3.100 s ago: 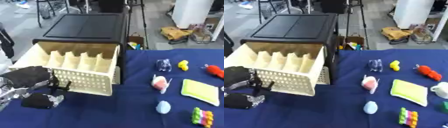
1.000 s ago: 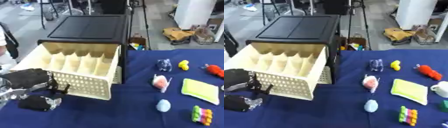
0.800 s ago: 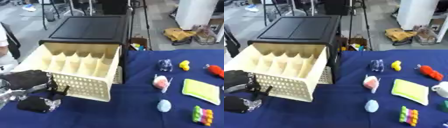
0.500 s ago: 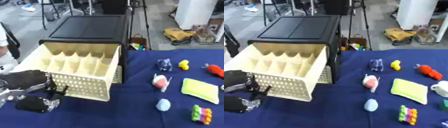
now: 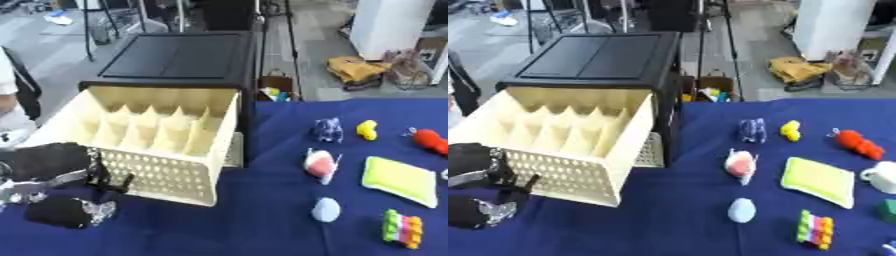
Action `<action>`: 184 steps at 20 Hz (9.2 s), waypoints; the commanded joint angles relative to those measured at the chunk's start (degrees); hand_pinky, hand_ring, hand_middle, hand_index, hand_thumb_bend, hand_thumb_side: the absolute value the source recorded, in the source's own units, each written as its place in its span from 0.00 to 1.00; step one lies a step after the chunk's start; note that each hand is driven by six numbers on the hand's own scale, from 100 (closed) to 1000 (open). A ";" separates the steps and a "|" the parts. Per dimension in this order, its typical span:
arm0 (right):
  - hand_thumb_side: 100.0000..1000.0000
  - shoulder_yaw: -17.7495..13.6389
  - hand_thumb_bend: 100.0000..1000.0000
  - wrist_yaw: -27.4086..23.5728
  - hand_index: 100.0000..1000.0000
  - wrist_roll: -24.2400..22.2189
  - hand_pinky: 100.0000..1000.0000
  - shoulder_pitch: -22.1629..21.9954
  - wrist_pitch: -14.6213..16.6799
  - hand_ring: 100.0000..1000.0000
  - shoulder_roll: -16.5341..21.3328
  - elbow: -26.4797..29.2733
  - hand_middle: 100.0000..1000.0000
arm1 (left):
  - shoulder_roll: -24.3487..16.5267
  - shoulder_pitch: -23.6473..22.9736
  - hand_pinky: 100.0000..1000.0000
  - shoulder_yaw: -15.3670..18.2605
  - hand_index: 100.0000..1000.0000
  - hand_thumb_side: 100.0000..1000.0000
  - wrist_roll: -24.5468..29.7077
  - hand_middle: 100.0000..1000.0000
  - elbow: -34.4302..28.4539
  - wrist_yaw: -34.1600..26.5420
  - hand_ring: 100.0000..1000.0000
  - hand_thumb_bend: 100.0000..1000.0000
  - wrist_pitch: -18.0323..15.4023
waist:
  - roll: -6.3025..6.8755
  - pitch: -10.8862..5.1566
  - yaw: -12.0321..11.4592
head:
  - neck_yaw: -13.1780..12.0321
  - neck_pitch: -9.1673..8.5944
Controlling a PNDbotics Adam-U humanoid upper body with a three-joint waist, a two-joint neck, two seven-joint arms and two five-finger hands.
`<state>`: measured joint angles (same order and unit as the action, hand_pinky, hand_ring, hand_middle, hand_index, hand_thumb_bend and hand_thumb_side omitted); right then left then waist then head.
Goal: Pick up objects from table and place into drawer.
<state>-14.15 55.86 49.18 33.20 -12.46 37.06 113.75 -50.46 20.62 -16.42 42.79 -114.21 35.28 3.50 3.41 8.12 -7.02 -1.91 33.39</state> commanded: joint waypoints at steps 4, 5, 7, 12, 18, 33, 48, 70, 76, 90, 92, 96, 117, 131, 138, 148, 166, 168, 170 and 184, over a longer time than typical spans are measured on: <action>1.00 -0.55 0.00 0.35 0.64 0.59 0.53 0.42 -0.93 0.61 1.31 0.84 0.57 | -1.49 -0.42 0.00 -0.13 0.29 0.83 0.71 0.00 -0.38 -2.48 0.00 0.00 -0.79 | -0.21 -0.72 -0.19 | 0.05 0.60; 1.00 -0.56 0.00 0.33 0.64 0.60 0.53 0.42 -0.93 0.61 1.31 0.84 0.57 | -1.46 -0.47 0.00 -0.14 0.29 0.84 0.77 0.00 -0.38 -2.76 0.00 0.00 -0.75 | -0.22 -0.72 -0.20 | 0.05 0.61; 1.00 -0.55 0.00 0.30 0.64 0.60 0.53 0.39 -0.92 0.61 1.32 0.84 0.57 | -1.42 -0.53 0.00 -0.05 0.30 0.84 0.69 0.00 -0.38 -3.21 0.00 0.00 -0.49 | -0.25 -0.71 -0.21 | 0.10 0.57; 1.00 -0.62 0.00 0.24 0.64 0.68 0.54 0.43 -0.94 0.61 1.37 0.84 0.57 | -1.44 -0.65 0.00 0.31 0.40 0.90 -0.55 0.00 -0.38 -4.28 0.00 0.08 0.02 | -0.31 -0.64 -0.10 | 0.24 0.40; 1.00 -0.63 0.00 0.19 0.64 0.71 0.53 0.44 -0.98 0.61 1.38 0.84 0.57 | -1.36 -0.67 0.00 0.76 0.55 0.95 -1.18 0.00 -0.38 -5.16 0.00 0.14 -1.05 | -0.38 -0.50 -0.02 | 0.35 0.43; 1.00 -0.67 0.00 0.16 0.64 0.76 0.53 0.41 -1.15 0.61 1.28 0.84 0.57 | -1.17 -0.99 0.07 1.56 0.74 0.96 -0.15 0.36 -0.38 -6.27 0.34 0.16 -3.09 | -0.51 -0.03 0.25 | 0.62 0.45; 1.00 -0.67 0.00 0.30 0.64 0.88 0.53 0.30 -1.35 0.61 1.12 0.84 0.57 | -1.22 -0.86 0.31 4.06 0.92 0.97 -0.50 0.59 -0.38 -4.71 0.58 0.11 -3.40 | -0.36 0.00 0.27 | 1.00 0.30; 1.00 -0.66 0.00 0.37 0.63 1.40 0.53 0.73 -1.37 0.61 1.12 0.84 0.57 | -1.79 -0.31 0.24 4.77 0.93 1.00 2.56 0.56 -0.38 -8.74 0.51 0.18 -0.14 | -0.29 0.19 0.62 | 0.96 -0.06; 1.00 -0.44 0.00 0.36 0.63 1.37 0.53 1.11 -1.09 0.61 1.14 0.84 0.57 | -4.99 0.98 0.22 2.47 0.90 1.00 7.78 0.55 -0.38 -13.90 0.50 0.27 2.77 | -0.04 0.18 1.26 | 0.47 -0.06; 1.00 -0.20 0.00 0.25 0.63 1.21 0.53 1.42 -0.86 0.61 0.94 0.84 0.57 | -7.87 1.97 0.11 -0.27 0.89 1.00 9.18 0.40 -0.38 -21.25 0.38 1.00 5.67 | 0.31 0.20 1.99 | -0.15 -0.16; 1.00 -0.20 0.00 0.23 0.63 1.23 0.53 1.41 -0.86 0.61 0.93 0.84 0.57 | -7.74 2.08 0.10 -0.16 0.83 1.00 9.18 0.41 -0.38 -21.17 0.38 1.00 6.05 | 0.28 0.20 2.02 | -0.17 -0.19; 1.00 -0.22 0.00 0.23 0.63 1.27 0.53 1.37 -0.92 0.61 0.86 0.84 0.57 | -7.41 2.32 0.03 0.14 0.70 1.00 9.18 0.34 -0.38 -21.29 0.31 1.00 6.96 | 0.24 0.22 2.03 | -0.18 -0.30; 1.00 -0.16 0.00 0.25 0.63 1.63 0.53 1.41 -1.03 0.61 0.61 0.84 0.56 | -6.91 1.68 0.13 -1.04 0.85 1.00 9.18 0.59 -0.38 -21.76 0.49 1.00 7.22 | 0.34 0.28 2.30 | -0.22 -0.47; 1.00 -0.13 0.00 0.38 0.63 1.82 0.53 1.55 -1.16 0.61 0.52 0.84 0.56 | -7.10 1.91 0.00 -1.04 0.92 1.00 9.18 0.41 -0.38 -22.63 0.38 0.99 9.53 | 0.63 0.52 2.38 | -0.12 -0.59; 1.00 -0.07 0.00 0.36 0.63 1.81 0.53 1.60 -1.15 0.61 0.47 0.84 0.56 | -7.06 2.07 0.00 -0.85 0.91 1.00 9.18 0.17 -0.38 -20.70 0.14 0.97 8.03 | 0.66 0.64 2.39 | -0.12 -0.63; 1.00 -0.14 0.00 0.52 0.63 1.84 0.53 1.36 -1.35 0.60 0.44 0.84 0.56 | -7.07 4.11 0.00 3.16 0.89 1.00 9.18 0.10 -0.38 -5.30 0.09 0.93 0.66 | 0.74 0.57 2.06 | 0.26 -0.49; 1.00 -0.37 0.00 0.73 0.63 2.34 0.53 1.05 -1.91 0.61 0.10 0.84 0.56 | -4.56 5.59 0.00 4.45 0.87 1.00 9.18 0.04 -0.38 -5.07 0.02 0.62 -0.90 | 0.53 0.62 1.80 | 0.50 -0.29; 1.00 -0.41 0.00 0.72 0.63 2.39 0.53 1.04 -1.96 0.61 0.05 0.84 0.56 | -4.42 5.37 0.00 4.32 0.76 1.00 9.18 0.06 -0.38 -4.46 0.02 0.64 -1.38 | 0.50 0.65 1.81 | 0.57 -0.31; 1.00 -0.42 0.00 0.72 0.63 2.43 0.53 1.04 -1.99 0.61 -0.01 0.84 0.56 | -4.27 4.95 0.00 4.04 0.75 1.00 9.18 0.06 -0.38 -3.54 0.02 0.67 -1.98 | 0.43 0.69 1.82 | 0.62 -0.36; 1.00 -0.47 0.00 0.87 0.63 2.54 0.53 1.00 -2.12 0.61 -0.08 0.84 0.56 | -4.14 4.48 0.00 5.08 0.88 1.00 9.18 0.09 -0.38 -1.24 0.04 0.71 -4.05 | 0.45 0.61 1.70 | 0.79 -0.43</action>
<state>-14.14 56.37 50.02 33.69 -12.71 36.03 113.75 -53.40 24.46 -12.73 52.06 -114.21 33.52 -0.24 3.96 9.50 -5.26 -1.24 33.17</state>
